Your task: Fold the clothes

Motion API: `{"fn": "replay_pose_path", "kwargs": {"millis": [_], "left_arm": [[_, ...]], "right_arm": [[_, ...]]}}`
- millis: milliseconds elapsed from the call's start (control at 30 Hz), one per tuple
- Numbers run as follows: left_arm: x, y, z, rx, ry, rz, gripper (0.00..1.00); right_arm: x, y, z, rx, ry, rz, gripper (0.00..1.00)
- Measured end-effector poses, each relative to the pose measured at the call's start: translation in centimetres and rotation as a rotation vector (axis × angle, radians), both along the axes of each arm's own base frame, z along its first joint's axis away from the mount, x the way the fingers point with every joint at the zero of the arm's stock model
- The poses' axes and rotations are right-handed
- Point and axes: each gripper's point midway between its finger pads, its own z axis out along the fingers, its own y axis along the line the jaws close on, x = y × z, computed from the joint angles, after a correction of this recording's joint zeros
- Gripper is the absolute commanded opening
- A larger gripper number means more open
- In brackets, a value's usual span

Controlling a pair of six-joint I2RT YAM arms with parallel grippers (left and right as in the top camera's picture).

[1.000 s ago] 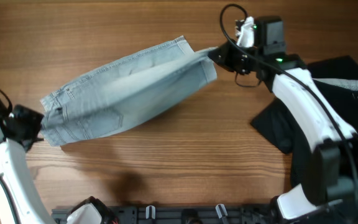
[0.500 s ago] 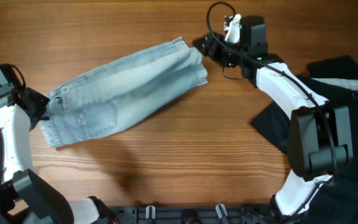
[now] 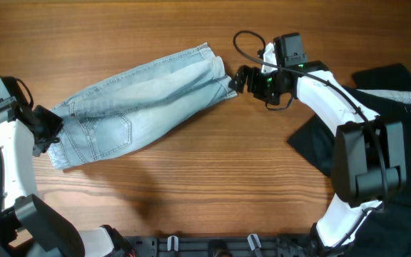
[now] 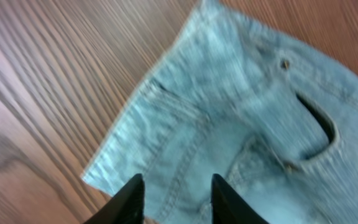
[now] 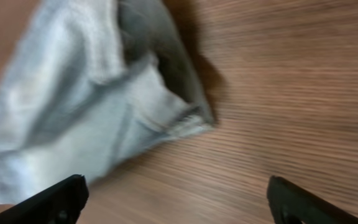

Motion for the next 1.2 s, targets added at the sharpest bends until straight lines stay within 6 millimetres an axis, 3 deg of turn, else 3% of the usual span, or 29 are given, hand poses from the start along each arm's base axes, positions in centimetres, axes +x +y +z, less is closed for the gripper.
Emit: {"fn": "replay_pose_path", "kwargs": {"millis": [133,267,433,533,600,667,867,967,1000,1033,1067,1167,1200], "left_arm": [[0.5,-1.5,-0.3,-0.044,-0.012,-0.035,0.34],[-0.3,-2.7,-2.1,-0.075,0.016,-0.055,0.33],[-1.2,-3.2,-4.1,-0.085,0.035,-0.056,0.34],[-1.2,-3.2,-4.2,-0.084,0.033,-0.056,0.34],[-1.2,-3.2,-4.2,-0.083,0.031,-0.056,0.34],[-1.2,-3.2,-4.2,-0.082,0.031,-0.056,0.34],[-1.2,-3.2,-4.2,-0.079,0.033,-0.071,0.35],[-1.2,-3.2,-4.2,-0.075,0.037,-0.091,0.36],[-1.3,-3.2,-4.2,-0.075,0.039,-0.095,0.36],[-1.3,-3.2,-4.2,-0.074,0.041,-0.1,0.36],[-1.3,-3.2,-4.2,-0.073,0.04,-0.104,0.36],[-1.3,-3.2,-4.2,-0.071,0.042,-0.113,0.36],[-1.3,-3.2,-4.2,-0.071,0.042,-0.114,0.34]], "right_arm": [[1.3,-0.5,-1.4,-0.057,-0.068,0.044,0.77],[2.0,0.3,-3.8,-0.034,-0.075,0.074,0.77],[2.6,3.0,-3.8,0.033,-0.13,0.137,0.75],[2.3,4.6,-3.8,0.048,-0.144,0.168,0.49],[2.1,4.7,-4.2,0.048,-0.124,0.163,0.31],[1.7,4.5,-4.7,0.053,-0.095,0.154,0.04],[-1.6,3.9,-5.4,0.072,0.103,0.116,0.04],[-5.4,1.6,-5.0,-0.023,0.265,0.085,0.05],[-6.2,0.8,-4.7,-0.066,0.29,0.077,0.18],[-6.7,0.4,-4.5,-0.087,0.303,0.082,0.41],[-8.4,-1.3,-3.3,-0.169,0.342,0.069,0.5],[-9.0,-3.8,-0.1,-0.287,0.28,0.049,0.64],[-8.0,-4.6,2.1,-0.307,0.188,0.022,0.58]]}}
